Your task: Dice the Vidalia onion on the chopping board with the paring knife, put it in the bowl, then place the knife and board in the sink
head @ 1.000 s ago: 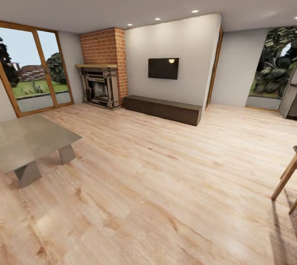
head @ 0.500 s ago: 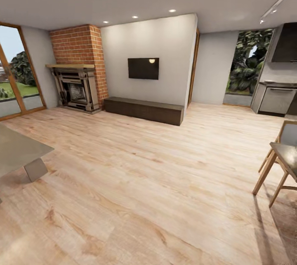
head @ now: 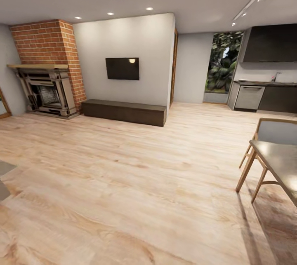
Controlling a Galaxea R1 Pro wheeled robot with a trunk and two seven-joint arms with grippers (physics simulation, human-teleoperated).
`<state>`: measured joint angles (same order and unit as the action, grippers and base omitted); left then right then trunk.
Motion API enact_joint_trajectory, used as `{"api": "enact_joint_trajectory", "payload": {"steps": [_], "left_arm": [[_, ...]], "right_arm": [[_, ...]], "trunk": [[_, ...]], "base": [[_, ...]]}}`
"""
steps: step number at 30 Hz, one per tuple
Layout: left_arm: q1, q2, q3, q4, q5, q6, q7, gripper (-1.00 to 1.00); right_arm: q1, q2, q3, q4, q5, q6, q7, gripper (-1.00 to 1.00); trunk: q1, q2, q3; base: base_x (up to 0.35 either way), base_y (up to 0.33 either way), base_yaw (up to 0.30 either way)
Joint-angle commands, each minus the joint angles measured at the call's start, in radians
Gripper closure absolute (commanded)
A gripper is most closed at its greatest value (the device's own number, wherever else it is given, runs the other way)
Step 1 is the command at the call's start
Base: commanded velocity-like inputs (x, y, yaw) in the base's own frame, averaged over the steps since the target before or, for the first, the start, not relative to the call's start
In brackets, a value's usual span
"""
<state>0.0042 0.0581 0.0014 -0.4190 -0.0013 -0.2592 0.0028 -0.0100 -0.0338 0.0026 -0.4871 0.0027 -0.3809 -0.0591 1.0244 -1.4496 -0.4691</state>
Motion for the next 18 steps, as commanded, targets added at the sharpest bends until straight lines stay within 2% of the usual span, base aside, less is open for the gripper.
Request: {"api": "enact_joint_trajectory", "payload": {"steps": [1, 9, 18], "left_arm": [[0.000, 0.000, 0.000, -0.001, 0.000, -0.002, 0.001, -1.00], [0.000, 0.000, 0.000, -0.001, 0.000, -0.002, 0.000, -1.00], [0.000, 0.000, 0.000, -0.001, 0.000, -0.002, 0.001, -1.00]], "right_arm": [[-0.001, 0.000, 0.000, 0.001, 0.000, -0.003, -0.002, -1.00], [-0.001, 0.000, 0.000, 0.001, 0.000, -0.003, -0.002, -1.00], [-0.001, 0.000, 0.000, 0.001, 0.000, -0.003, -0.006, -1.00]], "trunk": [[0.001, 0.000, -0.001], [0.001, 0.000, -0.001], [0.001, 0.000, -0.001]], "base": [[0.327, 0.000, -0.279], [0.327, 0.000, -0.255], [0.327, 0.000, -0.014]]}}
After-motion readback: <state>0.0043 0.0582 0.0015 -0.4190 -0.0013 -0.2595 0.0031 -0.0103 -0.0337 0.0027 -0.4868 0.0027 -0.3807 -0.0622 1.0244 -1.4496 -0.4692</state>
